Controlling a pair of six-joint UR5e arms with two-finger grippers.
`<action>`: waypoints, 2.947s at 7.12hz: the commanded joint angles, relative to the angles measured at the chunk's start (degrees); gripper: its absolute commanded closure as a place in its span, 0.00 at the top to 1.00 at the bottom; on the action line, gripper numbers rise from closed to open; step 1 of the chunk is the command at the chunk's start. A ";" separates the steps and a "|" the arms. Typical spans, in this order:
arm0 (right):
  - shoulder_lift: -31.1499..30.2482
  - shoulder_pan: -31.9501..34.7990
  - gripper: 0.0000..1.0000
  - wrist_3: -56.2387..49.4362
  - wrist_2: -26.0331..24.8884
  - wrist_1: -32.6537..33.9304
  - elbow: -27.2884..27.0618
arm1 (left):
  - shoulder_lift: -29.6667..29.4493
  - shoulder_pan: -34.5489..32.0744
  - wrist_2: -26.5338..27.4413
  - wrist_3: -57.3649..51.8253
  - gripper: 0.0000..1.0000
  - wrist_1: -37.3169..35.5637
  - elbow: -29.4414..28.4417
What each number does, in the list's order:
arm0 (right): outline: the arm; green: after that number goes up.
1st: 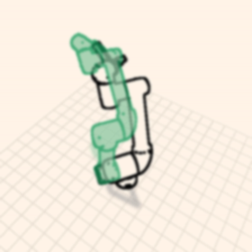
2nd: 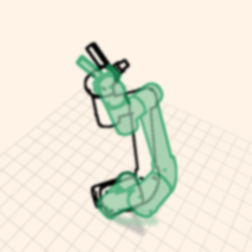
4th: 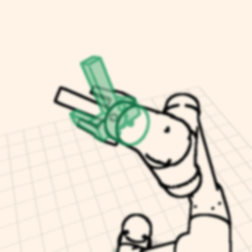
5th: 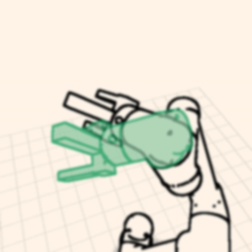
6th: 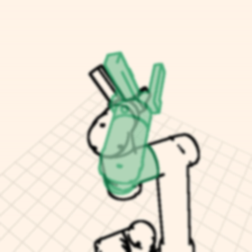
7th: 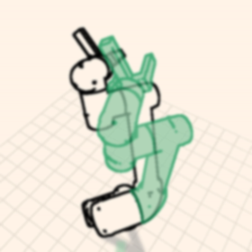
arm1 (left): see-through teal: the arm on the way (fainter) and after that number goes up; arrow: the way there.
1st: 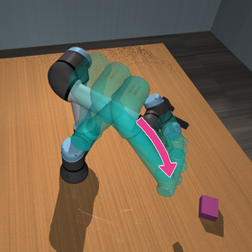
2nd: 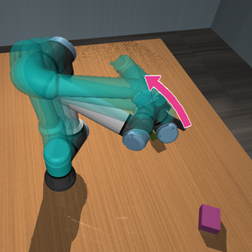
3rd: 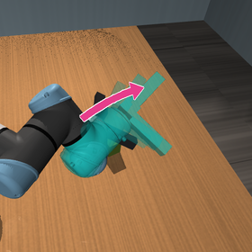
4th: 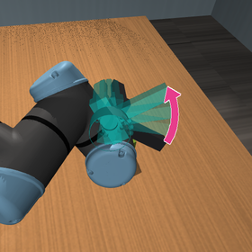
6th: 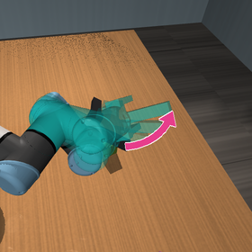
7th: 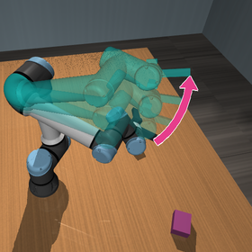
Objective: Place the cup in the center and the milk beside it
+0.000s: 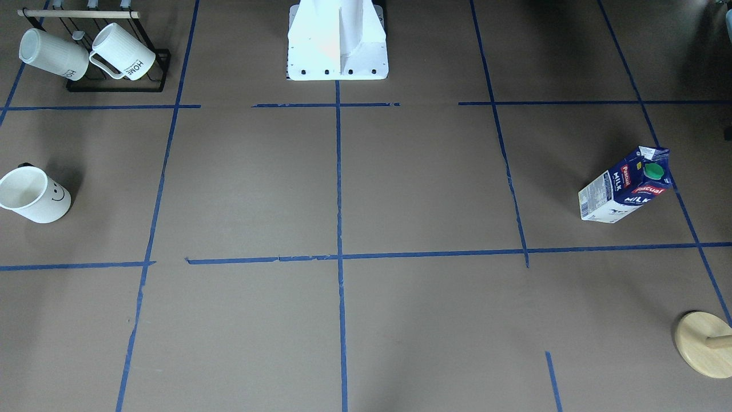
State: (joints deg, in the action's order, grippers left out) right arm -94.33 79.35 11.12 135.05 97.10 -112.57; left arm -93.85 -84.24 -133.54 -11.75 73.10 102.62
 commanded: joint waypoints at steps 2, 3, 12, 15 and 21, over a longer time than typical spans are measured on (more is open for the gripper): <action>-0.77 1.42 1.00 0.04 -0.05 -0.16 -0.19 | 1.22 -0.04 -0.14 -0.02 1.00 1.95 -0.32; -0.60 1.08 1.00 0.48 -0.13 -0.07 0.85 | 1.22 0.04 -0.14 -0.02 1.00 2.05 -0.75; 0.90 -13.33 0.98 25.00 -5.22 -29.42 17.21 | 0.69 0.13 -0.14 2.97 1.00 2.14 -0.05; 1.96 -14.22 0.35 25.35 -6.64 -29.78 19.58 | 0.60 0.13 -0.14 5.16 1.00 2.14 0.91; 6.49 -19.19 0.00 43.88 0.04 -31.01 6.35 | 1.04 0.04 -1.89 6.04 1.00 2.05 2.49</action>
State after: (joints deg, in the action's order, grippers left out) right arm -91.00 63.56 44.74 133.98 66.02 -101.76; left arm -93.02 -84.16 -134.85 -5.80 75.21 104.77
